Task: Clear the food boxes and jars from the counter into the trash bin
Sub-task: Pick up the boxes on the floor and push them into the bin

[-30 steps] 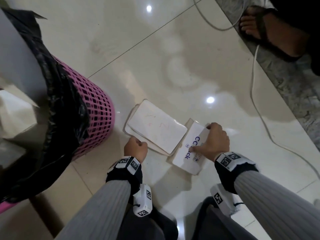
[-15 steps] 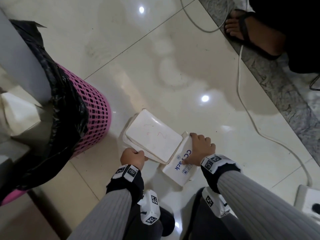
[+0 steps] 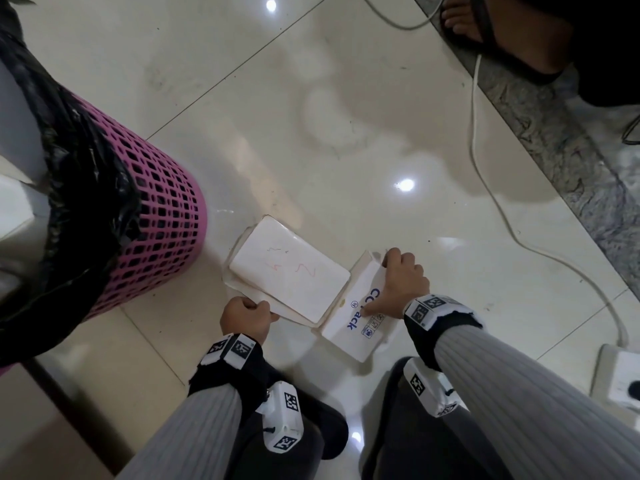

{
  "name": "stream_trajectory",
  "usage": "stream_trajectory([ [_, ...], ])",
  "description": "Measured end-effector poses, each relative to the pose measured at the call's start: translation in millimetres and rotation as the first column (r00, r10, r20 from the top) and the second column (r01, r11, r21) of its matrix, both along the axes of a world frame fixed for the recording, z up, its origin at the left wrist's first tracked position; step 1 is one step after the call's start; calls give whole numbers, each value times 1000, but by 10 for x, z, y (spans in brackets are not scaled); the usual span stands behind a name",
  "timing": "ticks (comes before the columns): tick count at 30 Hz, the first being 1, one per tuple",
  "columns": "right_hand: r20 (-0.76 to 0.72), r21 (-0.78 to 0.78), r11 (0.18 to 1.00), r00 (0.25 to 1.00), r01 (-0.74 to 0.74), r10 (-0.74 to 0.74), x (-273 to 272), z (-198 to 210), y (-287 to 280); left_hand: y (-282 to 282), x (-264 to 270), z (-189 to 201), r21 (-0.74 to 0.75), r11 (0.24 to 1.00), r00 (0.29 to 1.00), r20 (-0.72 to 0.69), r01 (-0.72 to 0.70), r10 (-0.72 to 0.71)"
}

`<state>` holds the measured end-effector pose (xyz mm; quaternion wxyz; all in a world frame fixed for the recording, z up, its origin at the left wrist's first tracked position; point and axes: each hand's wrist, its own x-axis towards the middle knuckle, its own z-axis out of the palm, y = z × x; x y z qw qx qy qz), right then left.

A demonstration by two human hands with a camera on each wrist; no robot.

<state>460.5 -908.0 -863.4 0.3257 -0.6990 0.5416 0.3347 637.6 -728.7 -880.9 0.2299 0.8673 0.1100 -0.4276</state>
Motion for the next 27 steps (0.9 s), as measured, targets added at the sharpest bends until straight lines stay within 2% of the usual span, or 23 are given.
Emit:
stream_trajectory([
  [4,64,70,995,995,71,-75,-45,-7,24,7,-46,6,12,1000,1000,15,-11,11],
  [9,71,114,985,987,132,-141,-130,16,11,54,-69,104,41,999,1000,9,-28,28],
  [15,74,123,973,976,196,-206,-259,268,2,156,-79,363,68,998,1000,7,-18,17],
  [23,65,44,970,969,237,-240,-243,1193,-109,204,-109,1144,44,995,996,-10,-85,86],
  [27,106,-17,954,949,301,-297,-158,1892,-209,136,-106,1863,13,998,998,0,-55,55],
])
